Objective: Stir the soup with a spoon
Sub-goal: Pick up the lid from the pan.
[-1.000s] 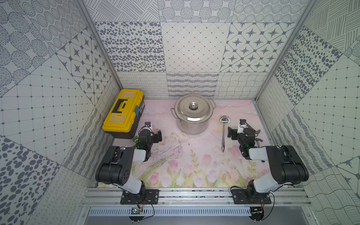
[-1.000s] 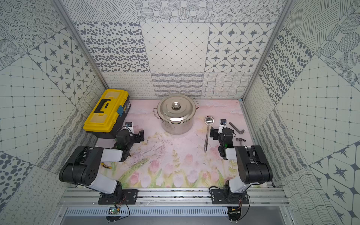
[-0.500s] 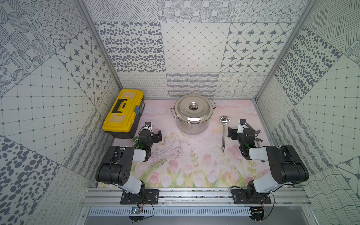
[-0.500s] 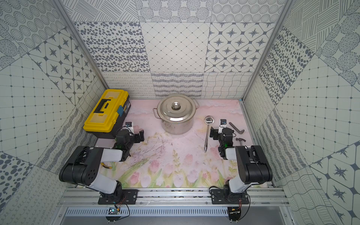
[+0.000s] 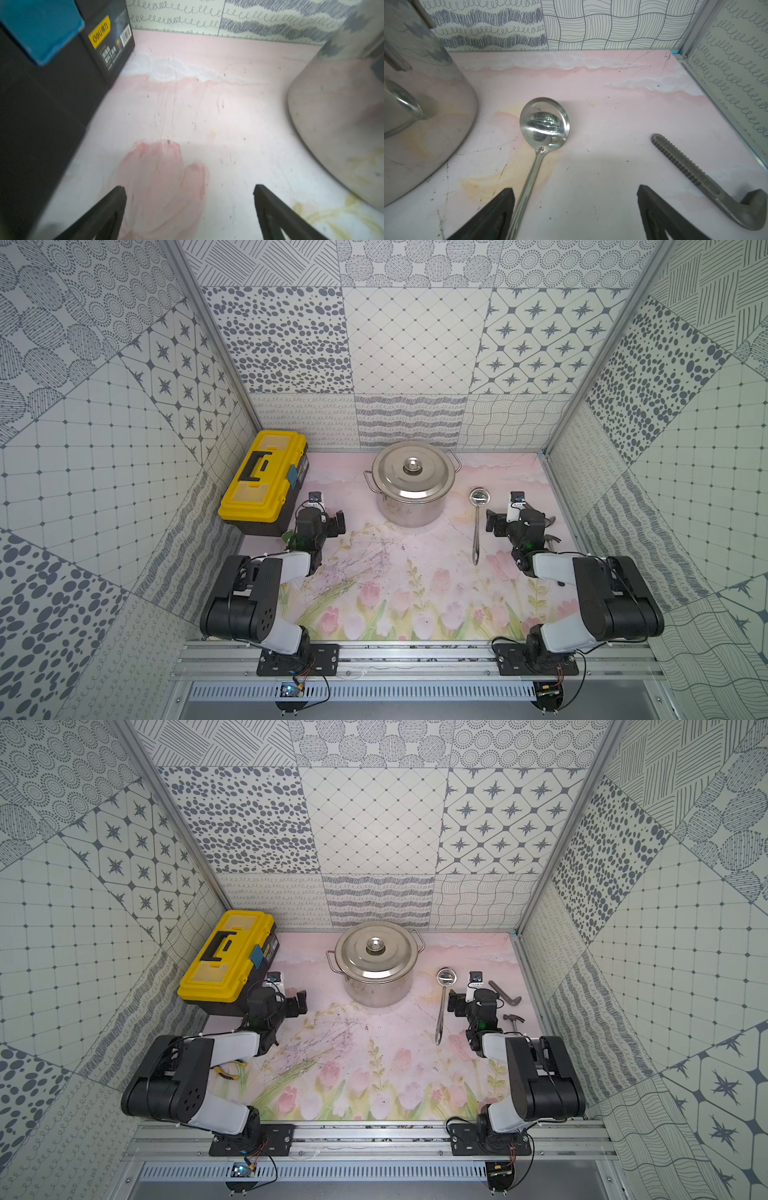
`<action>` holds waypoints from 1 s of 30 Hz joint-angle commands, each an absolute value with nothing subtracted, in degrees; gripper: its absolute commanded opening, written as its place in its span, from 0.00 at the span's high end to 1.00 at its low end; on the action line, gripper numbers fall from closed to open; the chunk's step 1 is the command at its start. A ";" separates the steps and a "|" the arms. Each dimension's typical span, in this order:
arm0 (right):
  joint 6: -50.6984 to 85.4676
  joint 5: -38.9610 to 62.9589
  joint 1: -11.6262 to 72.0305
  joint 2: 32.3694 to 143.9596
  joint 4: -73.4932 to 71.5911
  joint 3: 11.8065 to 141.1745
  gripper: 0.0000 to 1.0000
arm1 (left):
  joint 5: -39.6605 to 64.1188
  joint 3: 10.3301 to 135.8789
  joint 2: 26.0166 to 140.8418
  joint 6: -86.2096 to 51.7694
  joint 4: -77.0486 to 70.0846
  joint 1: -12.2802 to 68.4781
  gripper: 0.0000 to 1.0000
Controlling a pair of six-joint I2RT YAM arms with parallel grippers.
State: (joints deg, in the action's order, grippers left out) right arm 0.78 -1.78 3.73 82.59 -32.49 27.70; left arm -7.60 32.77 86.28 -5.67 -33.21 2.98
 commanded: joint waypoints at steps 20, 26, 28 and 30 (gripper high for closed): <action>32.16 2.75 11.33 61.21 29.20 60.21 0.16 | 3.28 89.30 78.18 -36.21 53.51 17.19 0.16; 32.36 3.18 17.48 63.79 36.35 68.19 0.28 | 4.58 113.04 92.25 -35.97 71.33 26.87 0.31; 31.79 3.11 19.29 64.84 38.09 69.96 0.29 | 2.23 122.29 98.46 -35.31 77.39 30.61 0.35; 31.14 3.24 20.57 65.80 39.32 71.13 0.30 | -1.00 132.51 105.10 -34.65 83.66 34.06 0.36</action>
